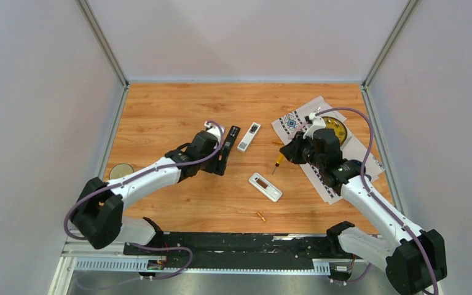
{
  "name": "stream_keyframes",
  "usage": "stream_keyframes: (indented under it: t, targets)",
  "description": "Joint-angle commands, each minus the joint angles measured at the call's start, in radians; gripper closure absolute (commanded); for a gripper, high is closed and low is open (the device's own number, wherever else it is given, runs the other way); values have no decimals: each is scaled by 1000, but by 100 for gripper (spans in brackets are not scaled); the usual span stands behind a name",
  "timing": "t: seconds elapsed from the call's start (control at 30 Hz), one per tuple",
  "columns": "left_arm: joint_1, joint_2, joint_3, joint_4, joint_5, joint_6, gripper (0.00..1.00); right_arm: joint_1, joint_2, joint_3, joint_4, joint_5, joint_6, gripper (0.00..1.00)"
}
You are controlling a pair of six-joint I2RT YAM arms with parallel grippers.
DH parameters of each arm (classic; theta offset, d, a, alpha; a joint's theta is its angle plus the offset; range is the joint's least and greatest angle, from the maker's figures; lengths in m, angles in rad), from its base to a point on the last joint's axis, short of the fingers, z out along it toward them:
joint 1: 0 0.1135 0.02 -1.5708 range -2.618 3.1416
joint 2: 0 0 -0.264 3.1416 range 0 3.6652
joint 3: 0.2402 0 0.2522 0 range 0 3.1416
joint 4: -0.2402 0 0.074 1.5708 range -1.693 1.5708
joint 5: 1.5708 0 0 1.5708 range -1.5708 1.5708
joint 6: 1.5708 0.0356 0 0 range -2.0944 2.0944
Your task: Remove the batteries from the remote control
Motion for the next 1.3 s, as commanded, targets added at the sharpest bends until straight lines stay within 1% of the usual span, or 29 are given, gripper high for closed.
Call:
stream_keyframes:
  t: [0.0, 0.07, 0.1, 0.17, 0.2, 0.27, 0.3, 0.37, 0.4, 0.47, 0.57, 0.6, 0.7, 0.73, 0.87, 1.0, 1.1, 1.13, 1.2, 1.27]
  targets:
    - [-2, 155, 169, 29, 59, 57, 19, -6, -24, -11, 50, -9, 6, 100]
    - [-1, 216, 238, -8, 71, 74, 19, -6, -21, -19, 55, -7, 6, 100]
    - [-2, 274, 309, -22, 76, 92, 19, -6, -21, -18, 55, -7, 8, 100]
    - [-2, 328, 375, -62, 76, 108, 19, -6, -23, -11, 49, -6, 3, 100]
    - [-1, 379, 439, -74, 71, 123, 19, -6, -24, -10, 47, 1, -1, 100]
    - [-2, 433, 504, -117, 71, 138, 18, -4, -24, -7, 40, 11, -7, 100]
    - [-2, 486, 571, -134, 73, 157, 18, -6, -24, -4, 37, 20, -9, 100]
    - [-2, 537, 637, -186, 77, 171, 19, -6, -18, 2, 32, 21, -14, 100]
    - [-2, 584, 697, -201, 85, 181, 19, -6, -18, 4, 31, 19, -15, 100]
    - [-2, 627, 746, -231, 100, 194, 19, -6, -15, 4, 30, 21, -17, 100]
    - [4, 722, 888, -300, 106, 200, 19, -6, -12, 2, 32, 28, -15, 100]
    - [4, 767, 910, -320, 114, 201, 19, -6, -12, 4, 31, 27, -18, 100]
    - [8, 825, 970, -352, 137, 203, 20, -6, -11, 4, 30, 27, -18, 100]
    - [11, 835, 981, -357, 161, 206, 20, -6, -12, 2, 29, 27, -18, 100]
    - [16, 884, 1050, -401, 172, 209, 22, -6, -14, 2, 35, 19, -18, 100]
    - [18, 914, 1059, -416, 189, 212, 26, -6, -15, 1, 35, 17, -21, 100]
    - [16, 928, 1064, -424, 206, 209, 30, -7, -15, -1, 38, 16, -20, 100]
    - [16, 931, 1062, -424, 209, 209, 35, -7, -17, 1, 38, 14, -20, 100]
    - [18, 934, 1056, -423, 208, 204, 39, -7, -18, 1, 38, 10, -20, 100]
    - [16, 934, 1046, -424, 200, 203, 45, -7, -20, -1, 41, 11, -21, 100]
